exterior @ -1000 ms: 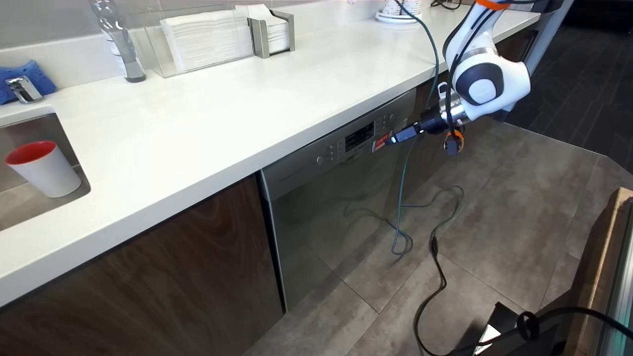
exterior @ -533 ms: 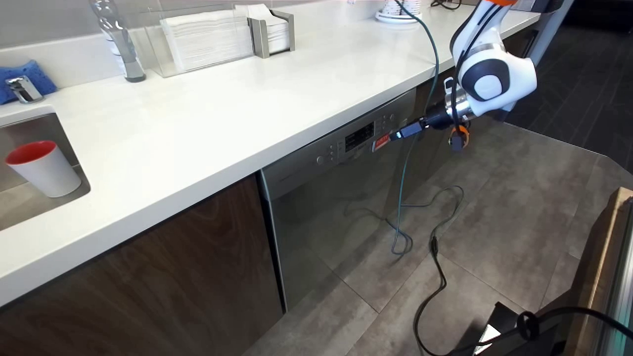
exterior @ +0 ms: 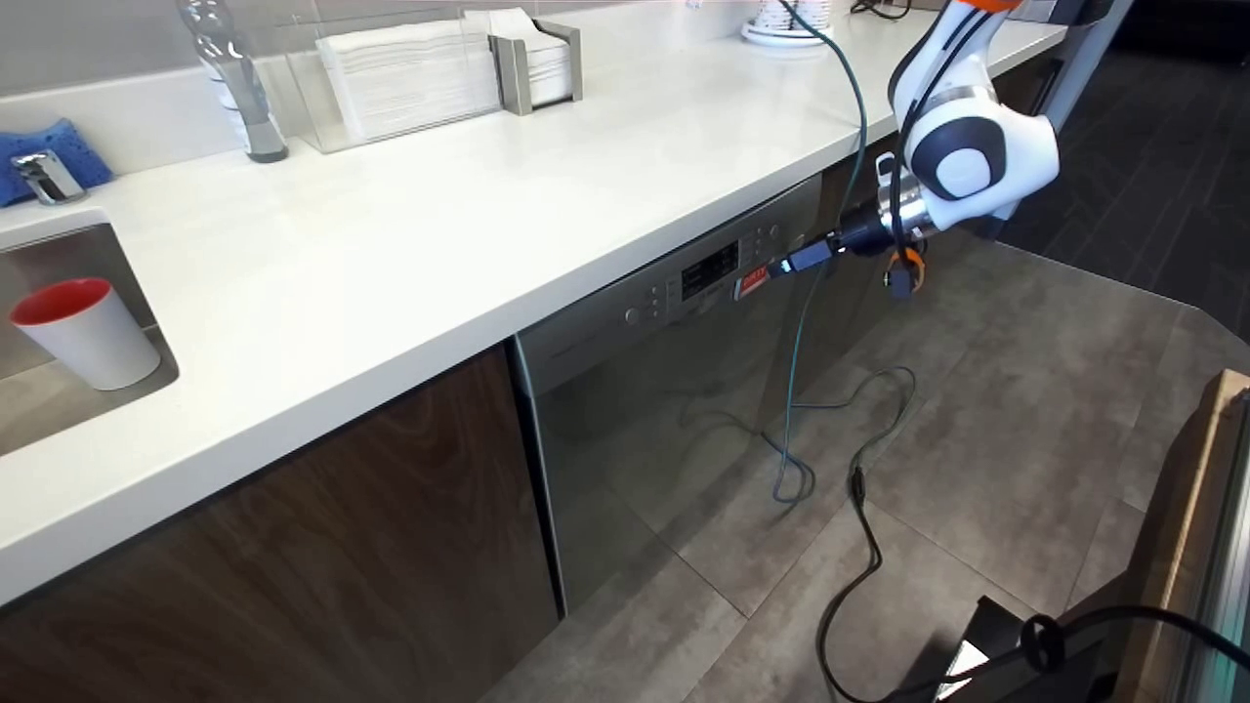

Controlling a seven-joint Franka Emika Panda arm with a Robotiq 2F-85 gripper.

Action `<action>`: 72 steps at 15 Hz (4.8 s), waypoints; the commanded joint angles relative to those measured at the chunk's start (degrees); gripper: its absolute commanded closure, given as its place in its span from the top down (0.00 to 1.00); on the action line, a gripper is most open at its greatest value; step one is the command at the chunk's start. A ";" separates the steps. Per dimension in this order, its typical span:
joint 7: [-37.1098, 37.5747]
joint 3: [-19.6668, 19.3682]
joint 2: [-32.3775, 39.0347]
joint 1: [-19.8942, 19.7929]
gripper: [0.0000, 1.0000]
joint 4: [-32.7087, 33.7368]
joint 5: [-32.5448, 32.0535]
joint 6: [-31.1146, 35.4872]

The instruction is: Move the grey cover to the left

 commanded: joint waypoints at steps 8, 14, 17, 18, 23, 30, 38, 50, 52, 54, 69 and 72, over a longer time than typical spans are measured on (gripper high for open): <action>2.10 0.04 0.62 0.80 0.31 0.57 -0.43 -1.17; 2.18 0.40 0.50 1.20 0.00 -0.01 -0.59 -1.68; 2.20 0.40 0.22 1.25 0.00 -0.26 -0.55 -2.14; 2.25 0.37 0.24 1.20 0.00 -0.27 -0.66 -2.23; 3.23 0.48 -0.12 1.14 0.47 -0.59 -1.23 -3.28; 3.30 0.38 -0.08 1.27 0.05 -0.44 -1.08 -3.74; 3.91 0.54 0.03 1.48 0.00 -0.09 -1.63 -3.72; 9.00 1.53 -1.37 1.39 0.00 -1.75 -6.32 -5.82; 9.67 1.69 -1.64 1.36 0.00 -2.03 -7.56 -6.46; 10.07 1.87 -1.73 1.45 0.00 -2.20 -8.78 -6.73; 12.45 1.83 -3.14 2.04 0.47 -3.42 -11.98 -5.65; 15.49 1.02 -4.18 2.54 0.67 -4.84 -15.06 -3.45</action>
